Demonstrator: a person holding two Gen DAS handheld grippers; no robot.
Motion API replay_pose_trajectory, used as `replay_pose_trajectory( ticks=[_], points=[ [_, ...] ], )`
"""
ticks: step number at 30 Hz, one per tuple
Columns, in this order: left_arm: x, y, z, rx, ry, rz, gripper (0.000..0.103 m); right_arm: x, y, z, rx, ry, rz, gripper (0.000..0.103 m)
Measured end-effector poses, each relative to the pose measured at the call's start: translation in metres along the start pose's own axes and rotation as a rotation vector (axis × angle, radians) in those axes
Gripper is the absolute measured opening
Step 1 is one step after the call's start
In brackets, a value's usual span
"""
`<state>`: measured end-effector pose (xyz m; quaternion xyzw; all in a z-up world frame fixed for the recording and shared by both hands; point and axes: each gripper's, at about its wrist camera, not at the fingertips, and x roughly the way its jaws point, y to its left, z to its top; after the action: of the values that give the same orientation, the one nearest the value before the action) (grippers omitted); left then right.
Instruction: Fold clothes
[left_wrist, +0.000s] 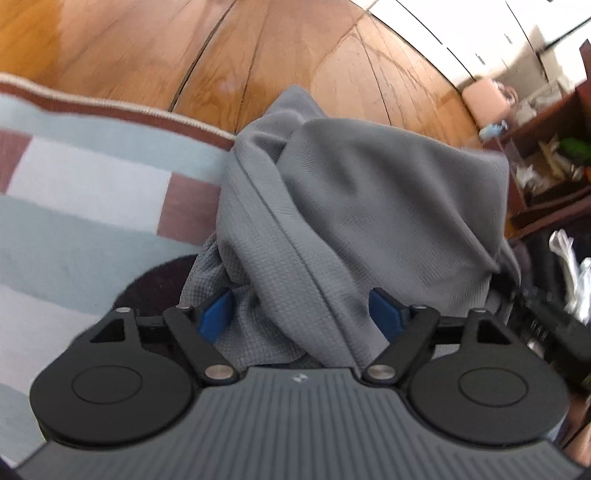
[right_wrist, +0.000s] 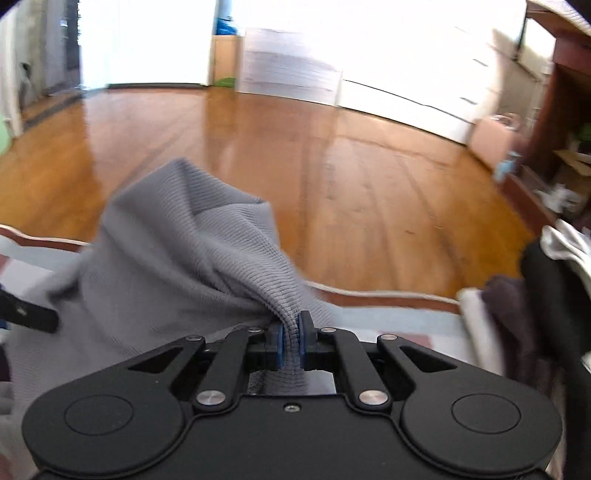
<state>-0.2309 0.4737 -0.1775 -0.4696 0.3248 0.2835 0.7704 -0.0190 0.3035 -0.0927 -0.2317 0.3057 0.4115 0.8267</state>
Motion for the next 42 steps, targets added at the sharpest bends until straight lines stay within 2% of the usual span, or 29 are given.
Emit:
replay_pose_trajectory(
  ticks=[1,2,3,4,5,8,11,13,14,16,17,20,22,23,26,28,30,31,33,35,36,37,38,39,40,42],
  points=[
    [0.001,0.0,0.0,0.01,-0.008,0.002,0.077,-0.001,-0.002,-0.003,0.024,0.005,-0.017,0.008],
    [0.001,0.0,0.0,0.022,-0.016,0.005,0.062,-0.003,-0.003,-0.006,0.063,0.012,-0.025,0.008],
    [0.001,-0.007,-0.002,0.081,-0.031,0.033,0.034,-0.005,-0.006,-0.009,0.097,0.02,-0.025,0.008],
    [0.0,-0.015,-0.004,0.143,-0.047,0.062,0.021,-0.007,-0.009,-0.013,0.115,0.024,-0.018,0.008],
    [0.0,-0.023,-0.005,0.205,-0.063,0.091,0.015,-0.008,-0.011,-0.016,0.116,0.03,0.001,0.008],
    [-0.008,-0.043,-0.006,0.304,-0.137,0.113,0.011,-0.02,-0.018,-0.031,0.086,0.021,0.064,0.008],
    [-0.038,-0.056,0.012,0.324,-0.239,0.073,0.01,-0.029,-0.028,-0.026,0.126,-0.011,0.162,0.01],
    [-0.068,-0.054,0.03,0.293,-0.327,0.024,0.01,-0.036,-0.04,-0.016,0.172,-0.042,0.266,0.017],
    [-0.082,-0.051,0.041,0.268,-0.369,0.001,0.01,-0.039,-0.045,-0.014,0.185,-0.055,0.28,0.02],
    [-0.09,-0.033,0.06,0.184,-0.361,0.011,0.01,-0.038,-0.047,-0.01,0.176,-0.073,0.268,0.045],
    [-0.086,-0.025,0.066,0.163,-0.337,0.034,0.011,-0.035,-0.045,-0.012,0.16,-0.065,0.25,0.051],
    [-0.054,-0.002,0.062,0.131,-0.222,0.235,0.013,-0.026,-0.04,-0.027,0.156,0.005,0.245,0.052],
    [-0.05,0.001,0.049,0.152,-0.186,0.278,0.014,-0.021,-0.037,-0.038,0.173,0.044,0.281,0.052],
    [-0.048,0.002,0.042,0.162,-0.169,0.298,0.021,-0.019,-0.034,-0.043,0.176,0.057,0.312,0.052],
    [-0.062,0.0,0.029,0.151,-0.157,0.172,0.049,-0.016,-0.02,-0.054,0.144,0.099,0.404,0.052],
    [-0.07,-0.009,0.025,0.164,-0.15,0.101,0.051,-0.016,-0.005,-0.06,0.078,0.133,0.465,0.053],
    [-0.074,-0.019,0.017,0.23,-0.117,0.07,0.063,-0.011,0.013,-0.063,-0.017,0.177,0.487,0.055],
    [-0.073,-0.026,0.013,0.282,-0.09,0.06,0.068,-0.008,0.022,-0.065,-0.065,0.194,0.487,0.056],
    [-0.063,-0.037,0.004,0.353,-0.02,0.052,0.085,-0.001,0.037,-0.068,-0.143,0.201,0.47,0.056],
    [-0.04,-0.04,-0.007,0.384,0.032,0.124,0.088,0.008,0.045,-0.069,-0.165,0.206,0.452,0.057],
    [-0.029,-0.042,-0.013,0.399,0.058,0.161,0.084,0.013,0.046,-0.069,-0.164,0.208,0.444,0.059],
    [-0.019,-0.043,-0.016,0.436,0.058,0.224,0.072,0.018,0.046,-0.068,-0.15,0.207,0.437,0.061],
    [-0.01,-0.044,-0.02,0.474,0.057,0.288,0.025,0.024,0.045,-0.067,-0.13,0.202,0.426,0.062],
    [-0.003,-0.045,-0.02,0.509,0.049,0.352,0.005,0.031,0.044,-0.065,-0.112,0.197,0.416,0.062],
    [-0.005,-0.047,-0.016,0.514,0.011,0.37,0.005,0.037,0.043,-0.063,-0.096,0.193,0.408,0.062],
    [-0.029,-0.047,-0.003,0.465,-0.113,0.314,0.004,0.039,0.045,-0.06,-0.062,0.172,0.392,0.062]
  ],
)
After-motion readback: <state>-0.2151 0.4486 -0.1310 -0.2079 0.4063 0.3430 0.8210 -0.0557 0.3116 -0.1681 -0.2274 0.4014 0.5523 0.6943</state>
